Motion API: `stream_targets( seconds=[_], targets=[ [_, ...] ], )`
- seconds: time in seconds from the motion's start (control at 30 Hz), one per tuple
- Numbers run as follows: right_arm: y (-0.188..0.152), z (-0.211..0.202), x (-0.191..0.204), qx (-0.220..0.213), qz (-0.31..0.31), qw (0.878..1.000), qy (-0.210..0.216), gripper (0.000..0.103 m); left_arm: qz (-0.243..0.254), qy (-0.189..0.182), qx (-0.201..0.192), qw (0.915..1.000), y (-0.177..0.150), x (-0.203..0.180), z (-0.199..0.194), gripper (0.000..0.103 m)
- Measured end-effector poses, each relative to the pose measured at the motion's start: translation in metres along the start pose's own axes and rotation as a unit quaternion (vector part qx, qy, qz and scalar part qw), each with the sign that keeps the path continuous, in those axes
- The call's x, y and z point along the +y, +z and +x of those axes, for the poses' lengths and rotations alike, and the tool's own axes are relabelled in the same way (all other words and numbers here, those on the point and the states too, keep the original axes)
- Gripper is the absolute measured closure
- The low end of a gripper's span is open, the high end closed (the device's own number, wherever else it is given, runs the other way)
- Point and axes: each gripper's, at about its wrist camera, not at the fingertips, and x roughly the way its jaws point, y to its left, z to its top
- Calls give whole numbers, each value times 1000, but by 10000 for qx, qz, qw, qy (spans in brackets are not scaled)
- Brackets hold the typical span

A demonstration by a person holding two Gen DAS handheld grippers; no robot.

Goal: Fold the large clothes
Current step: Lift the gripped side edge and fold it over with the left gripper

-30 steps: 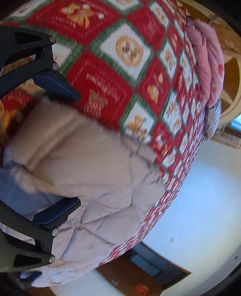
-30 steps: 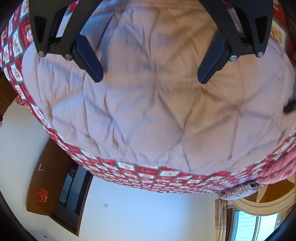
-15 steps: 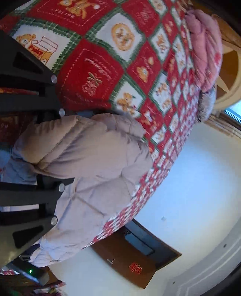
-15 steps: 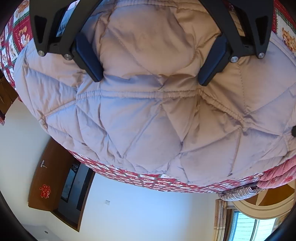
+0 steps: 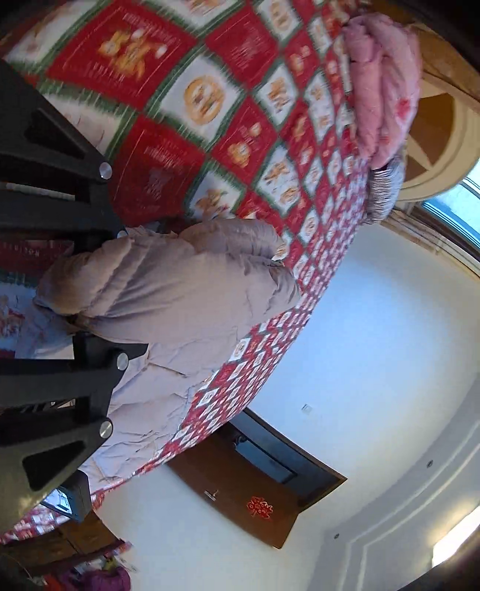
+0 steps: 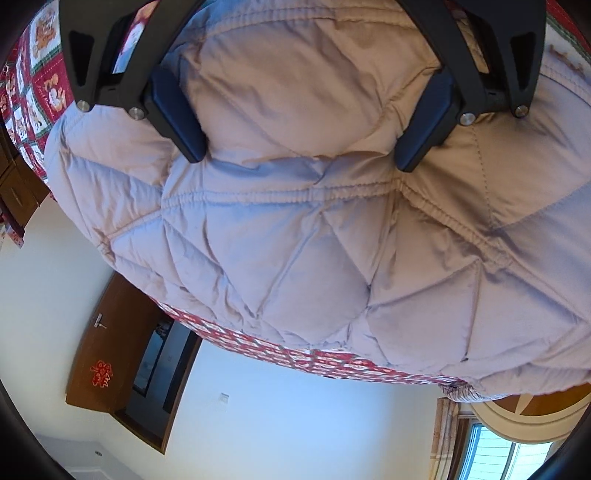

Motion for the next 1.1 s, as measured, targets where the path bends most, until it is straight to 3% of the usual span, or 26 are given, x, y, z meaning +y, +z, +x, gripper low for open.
stream_targets(
  seconds=[0.13, 0.23, 0.3, 0.4, 0.5, 0.67, 0.87, 1.03, 1.1],
  targets=[
    [0, -9, 11, 13, -40, 9997, 232, 0, 226, 98, -182, 9995, 17, -6, -13, 82],
    [7, -19, -5, 257, 52, 9963, 816, 0, 461, 49, -296, 9985, 30, -27, -18, 82],
    [10, -32, -32, 267, 218, 9921, 1208, 0, 715, -15, -379, 9967, 37, -50, -18, 82],
    [9, -50, -85, 105, 464, 9910, 1251, 0, 1205, -169, -499, 9913, 41, -95, -14, 82],
    [1, -56, -141, 15, 758, 9924, 965, 0, 1785, -417, -533, 9816, 36, -154, -4, 82],
    [-17, -49, -245, 77, 1682, 9854, 266, 0, 2682, -907, -361, 9584, 7, -250, 28, 82],
    [-37, -44, -307, 174, 2211, 9746, -297, 0, 3620, -1255, 185, 9235, -64, -331, 77, 83],
    [-62, -41, -339, 307, 2480, 9667, -555, 0, 4270, -1433, 1103, 8860, -151, -362, 119, 83],
    [-70, -38, -348, 358, 2604, 9630, -587, 0, 4665, -1440, 1237, 8639, -183, -366, 123, 83]
  ],
)
